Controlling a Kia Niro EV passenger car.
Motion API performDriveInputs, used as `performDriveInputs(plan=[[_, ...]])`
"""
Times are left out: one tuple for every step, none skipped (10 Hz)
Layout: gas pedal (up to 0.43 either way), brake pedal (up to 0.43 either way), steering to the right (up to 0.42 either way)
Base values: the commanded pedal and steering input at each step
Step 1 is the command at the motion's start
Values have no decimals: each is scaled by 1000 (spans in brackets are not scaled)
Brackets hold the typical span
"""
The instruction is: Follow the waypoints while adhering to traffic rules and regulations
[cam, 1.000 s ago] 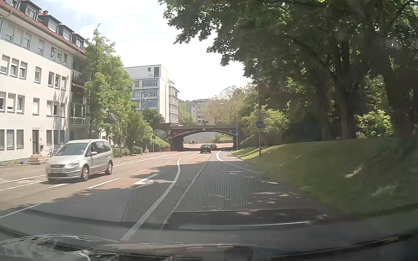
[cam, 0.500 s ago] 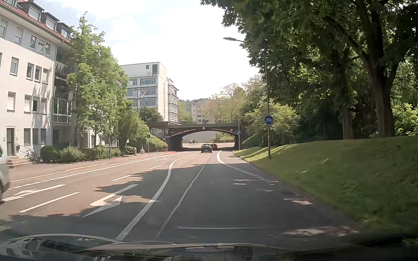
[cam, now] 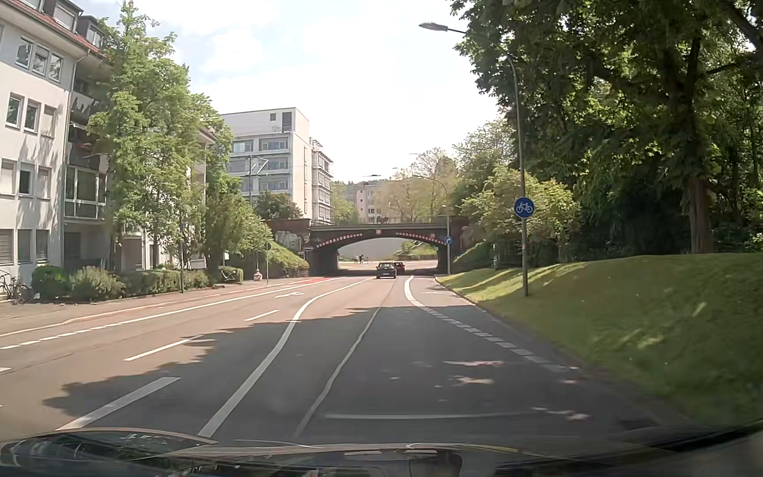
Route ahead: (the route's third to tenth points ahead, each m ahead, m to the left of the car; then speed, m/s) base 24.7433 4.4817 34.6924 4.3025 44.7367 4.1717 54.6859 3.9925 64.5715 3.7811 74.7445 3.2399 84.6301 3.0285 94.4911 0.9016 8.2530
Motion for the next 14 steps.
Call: performDriveInputs(plan=[[87,0,-19],[87,0,-19],[87,0,-18],[87,0,-18],[87,0,-18],[87,0,-18],[87,0,-19],[87,0,-19],[87,0,-19],[87,0,-18],[87,0,-15],[87,0,-9],[87,0,-3],[87,0,0]])
